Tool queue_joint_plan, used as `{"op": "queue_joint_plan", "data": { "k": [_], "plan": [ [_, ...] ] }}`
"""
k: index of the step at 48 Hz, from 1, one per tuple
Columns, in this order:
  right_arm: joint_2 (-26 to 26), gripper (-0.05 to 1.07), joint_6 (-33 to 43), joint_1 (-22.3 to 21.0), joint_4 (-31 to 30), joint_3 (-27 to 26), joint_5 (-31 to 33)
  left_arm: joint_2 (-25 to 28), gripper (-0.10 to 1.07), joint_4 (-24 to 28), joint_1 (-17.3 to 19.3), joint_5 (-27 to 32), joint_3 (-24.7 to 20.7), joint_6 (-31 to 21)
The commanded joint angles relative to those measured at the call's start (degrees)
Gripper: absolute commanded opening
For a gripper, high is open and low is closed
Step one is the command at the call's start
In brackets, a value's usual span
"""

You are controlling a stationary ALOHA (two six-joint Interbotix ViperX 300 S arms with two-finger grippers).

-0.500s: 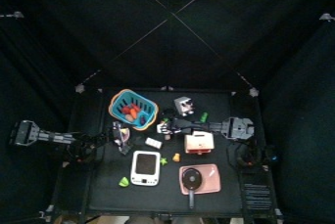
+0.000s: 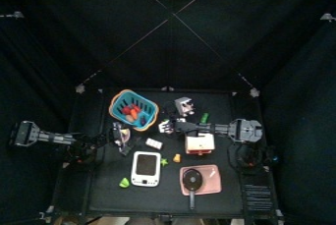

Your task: Stand up detergent

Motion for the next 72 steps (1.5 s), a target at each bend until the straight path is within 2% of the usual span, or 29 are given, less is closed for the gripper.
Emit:
{"op": "queue_joint_plan", "data": {
  "k": [1, 7, 21, 29, 43, 52, 63, 72],
  "plan": [
    [-3.0, 0.59, 2.5, 1.6, -5.3, -0.2, 0.1, 0.0, 0.98, 0.0, 0.1, -0.2, -0.7, -0.1],
    [-3.5, 0.59, 7.1, 3.6, -13.6, 1.1, 1.4, 0.0, 0.98, -0.1, 0.1, -0.3, -0.4, -0.1],
    [-3.4, 0.59, 26.6, 8.4, -30.8, 5.0, 1.7, 0.0, 0.98, -1.0, 0.1, -0.3, -0.2, 0.0],
    [-2.7, 0.59, 37.4, 10.7, -38.3, 7.7, 3.6, 0.0, 0.98, -1.0, 0.1, -0.3, -0.1, 0.0],
    [0.9, 0.59, 56.5, 13.9, -50.4, 11.8, 11.0, 0.0, 0.98, -1.0, 0.3, -0.3, 0.1, 0.0],
    [3.7, 0.6, 62.5, 14.9, -53.3, 11.7, 15.3, 0.0, 0.98, -1.0, 0.3, -0.3, 0.2, 0.0],
    [7.8, 0.6, 62.1, 16.2, -52.5, 9.1, 18.1, 0.0, 0.98, -1.0, 0.3, -0.3, 0.4, 0.0],
    [9.0, 0.6, 62.1, 15.8, -50.6, 8.6, 18.3, 0.0, 0.98, -1.0, 0.3, -0.3, 0.4, 0.0]
  ]
}}
